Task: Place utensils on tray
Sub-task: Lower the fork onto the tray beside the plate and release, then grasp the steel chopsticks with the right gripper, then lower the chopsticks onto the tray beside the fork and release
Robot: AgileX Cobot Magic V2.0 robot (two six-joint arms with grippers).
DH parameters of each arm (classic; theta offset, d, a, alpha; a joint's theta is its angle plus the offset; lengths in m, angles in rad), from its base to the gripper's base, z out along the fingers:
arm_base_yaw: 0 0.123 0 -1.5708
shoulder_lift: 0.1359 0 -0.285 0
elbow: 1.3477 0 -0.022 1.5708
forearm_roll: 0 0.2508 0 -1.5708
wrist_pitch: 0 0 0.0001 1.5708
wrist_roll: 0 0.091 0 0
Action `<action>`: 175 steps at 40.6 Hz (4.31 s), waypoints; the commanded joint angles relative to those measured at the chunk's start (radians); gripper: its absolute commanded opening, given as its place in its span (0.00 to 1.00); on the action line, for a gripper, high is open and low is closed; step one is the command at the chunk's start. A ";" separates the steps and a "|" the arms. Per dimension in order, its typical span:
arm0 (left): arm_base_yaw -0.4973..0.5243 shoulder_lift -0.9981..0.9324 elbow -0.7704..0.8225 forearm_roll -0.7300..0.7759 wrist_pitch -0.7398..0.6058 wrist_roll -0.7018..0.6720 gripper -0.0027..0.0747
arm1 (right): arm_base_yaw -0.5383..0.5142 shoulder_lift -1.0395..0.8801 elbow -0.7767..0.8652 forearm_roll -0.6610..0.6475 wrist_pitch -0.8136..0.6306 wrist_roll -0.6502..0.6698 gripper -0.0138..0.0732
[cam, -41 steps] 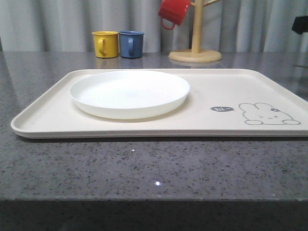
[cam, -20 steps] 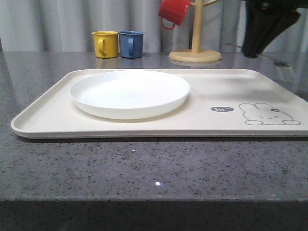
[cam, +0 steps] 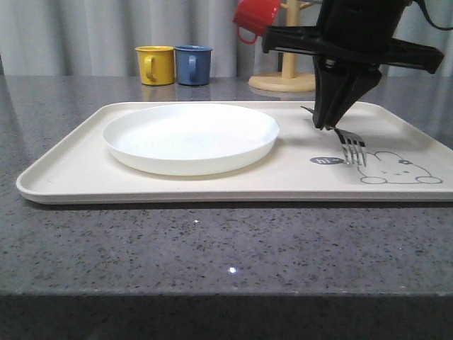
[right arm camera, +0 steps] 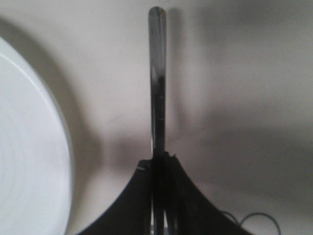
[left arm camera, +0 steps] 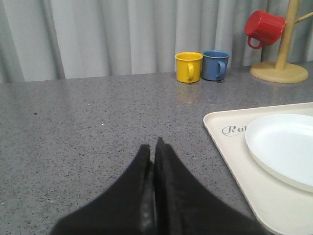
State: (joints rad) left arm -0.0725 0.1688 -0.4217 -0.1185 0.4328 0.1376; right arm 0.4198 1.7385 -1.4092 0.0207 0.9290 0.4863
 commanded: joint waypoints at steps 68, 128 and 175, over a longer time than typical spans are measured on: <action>0.002 0.010 -0.025 -0.007 -0.083 -0.009 0.01 | -0.444 -0.096 -0.174 -0.134 0.408 -0.411 0.62; 0.002 0.010 -0.025 -0.007 -0.083 -0.009 0.01 | -0.563 -0.038 -0.093 -0.062 0.374 -0.486 0.18; 0.002 0.009 -0.025 -0.007 -0.083 -0.009 0.01 | -0.068 -0.023 -0.125 0.018 0.406 -0.111 0.18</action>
State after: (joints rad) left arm -0.0725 0.1674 -0.4217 -0.1185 0.4290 0.1376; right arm 0.3513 1.7471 -1.5274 0.0335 1.2328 0.3694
